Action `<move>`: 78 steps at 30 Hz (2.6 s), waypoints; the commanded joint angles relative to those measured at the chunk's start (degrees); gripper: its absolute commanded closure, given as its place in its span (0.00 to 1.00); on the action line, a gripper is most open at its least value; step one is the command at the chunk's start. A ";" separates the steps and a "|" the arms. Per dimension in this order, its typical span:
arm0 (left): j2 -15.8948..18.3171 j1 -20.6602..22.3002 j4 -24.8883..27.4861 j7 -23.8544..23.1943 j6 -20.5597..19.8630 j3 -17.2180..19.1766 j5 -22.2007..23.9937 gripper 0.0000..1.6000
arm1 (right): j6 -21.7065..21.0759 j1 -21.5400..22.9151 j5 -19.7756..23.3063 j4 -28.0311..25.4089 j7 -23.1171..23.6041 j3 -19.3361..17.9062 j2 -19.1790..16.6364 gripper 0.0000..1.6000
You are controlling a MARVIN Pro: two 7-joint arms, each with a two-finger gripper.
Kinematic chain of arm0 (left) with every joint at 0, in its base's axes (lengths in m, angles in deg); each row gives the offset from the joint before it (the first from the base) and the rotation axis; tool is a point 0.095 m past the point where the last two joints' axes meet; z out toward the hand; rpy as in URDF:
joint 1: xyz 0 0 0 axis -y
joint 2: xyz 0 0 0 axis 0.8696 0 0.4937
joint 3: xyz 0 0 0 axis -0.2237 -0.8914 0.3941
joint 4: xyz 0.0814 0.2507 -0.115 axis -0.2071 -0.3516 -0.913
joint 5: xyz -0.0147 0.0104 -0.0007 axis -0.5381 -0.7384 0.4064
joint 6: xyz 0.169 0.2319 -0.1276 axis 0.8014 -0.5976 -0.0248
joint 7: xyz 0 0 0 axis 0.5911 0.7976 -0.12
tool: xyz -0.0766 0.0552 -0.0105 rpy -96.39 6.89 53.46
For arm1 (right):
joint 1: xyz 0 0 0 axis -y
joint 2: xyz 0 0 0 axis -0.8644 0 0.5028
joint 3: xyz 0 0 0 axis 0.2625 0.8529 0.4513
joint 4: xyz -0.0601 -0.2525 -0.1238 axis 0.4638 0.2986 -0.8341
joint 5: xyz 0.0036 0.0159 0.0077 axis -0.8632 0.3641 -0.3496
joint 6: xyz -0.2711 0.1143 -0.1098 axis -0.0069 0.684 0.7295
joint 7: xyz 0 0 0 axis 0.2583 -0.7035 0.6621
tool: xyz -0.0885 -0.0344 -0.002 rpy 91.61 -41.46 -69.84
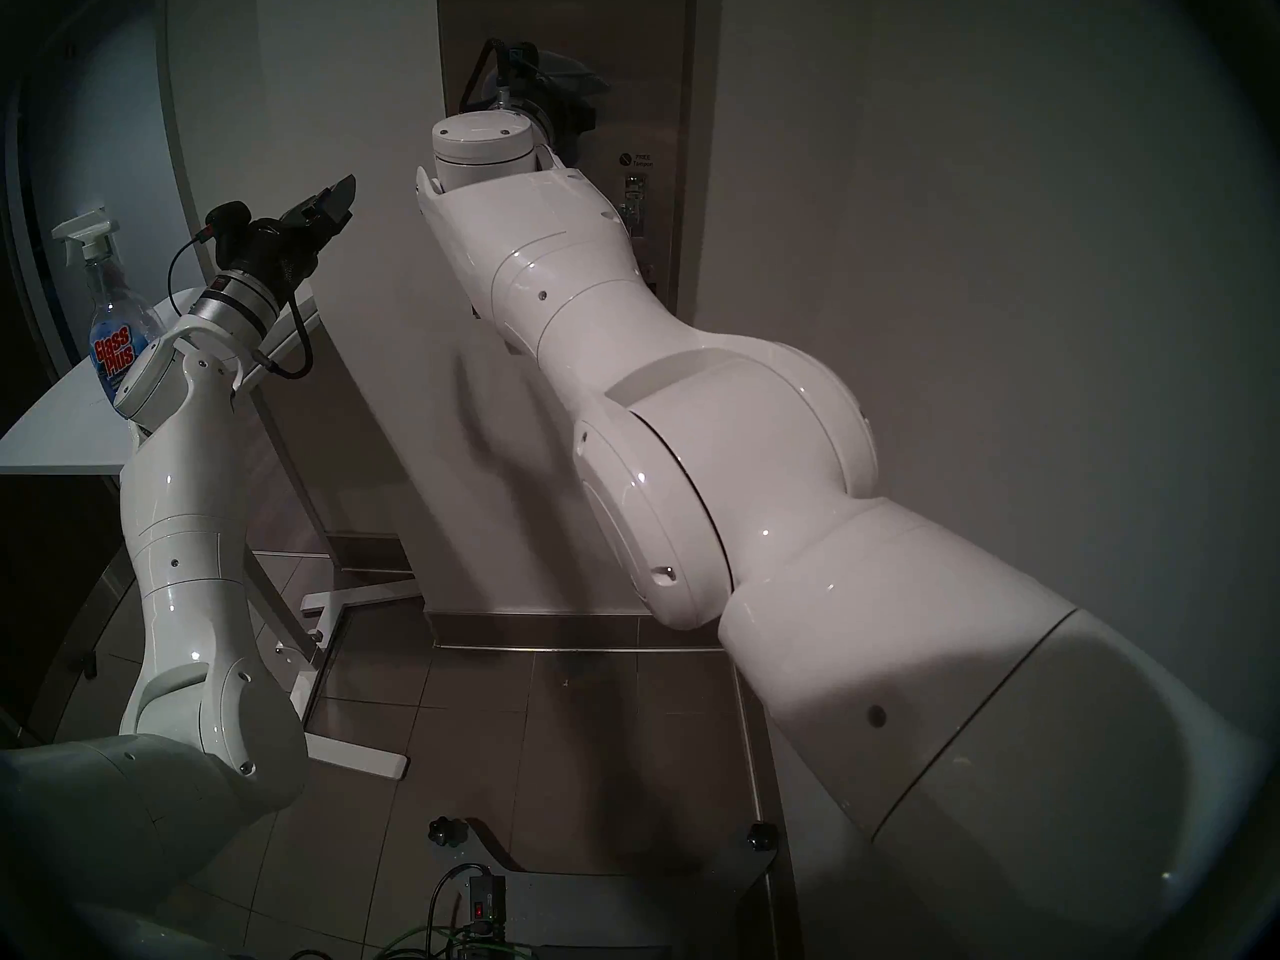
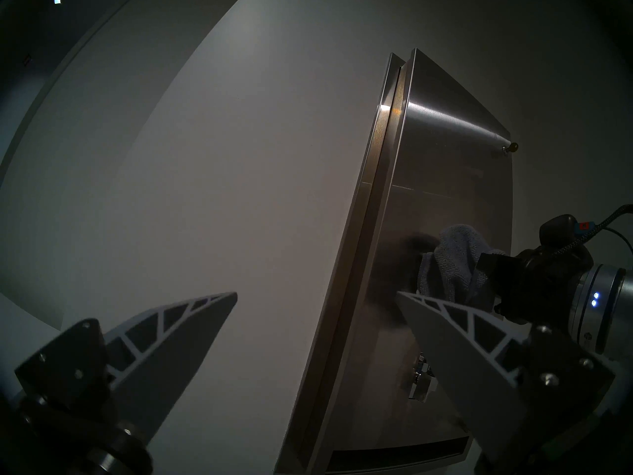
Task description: Pick up the cloth and wipe the surface
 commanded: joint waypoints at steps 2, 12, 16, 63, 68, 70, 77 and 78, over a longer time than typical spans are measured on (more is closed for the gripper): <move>-0.52 1.85 2.17 0.24 0.18 -0.32 0.42 0.00 | 4.07 5.26 -0.65 2.56 -1.77 -0.58 -1.47 1.00; -0.84 2.18 1.55 0.25 0.18 -0.88 0.28 0.00 | 6.76 4.60 -1.77 4.30 -5.56 -2.55 -6.23 1.00; -0.82 2.28 1.27 0.30 0.21 -1.02 0.19 0.00 | 7.63 4.49 -2.62 4.46 -7.80 -4.05 -7.04 1.00; -0.56 1.73 2.45 0.79 0.40 -2.14 0.11 0.00 | 6.96 -6.60 -5.36 -13.39 -11.00 0.31 -6.39 1.00; 0.20 2.35 1.82 0.54 0.55 -2.64 -0.25 0.00 | 6.50 -8.41 -5.70 -16.61 -10.17 1.46 -6.95 1.00; 0.54 2.62 1.62 0.46 0.59 -2.91 -0.39 0.00 | 6.26 -9.09 -5.55 -17.94 -10.14 1.50 -7.25 1.00; 1.32 3.39 0.71 0.31 0.59 -4.16 -0.63 0.00 | 5.88 -11.78 -5.46 -22.94 -9.54 2.23 -8.27 1.00; 1.37 3.43 0.60 0.29 0.59 -4.28 -0.62 0.00 | 5.86 -12.10 -5.36 -23.45 -9.44 2.26 -8.32 1.00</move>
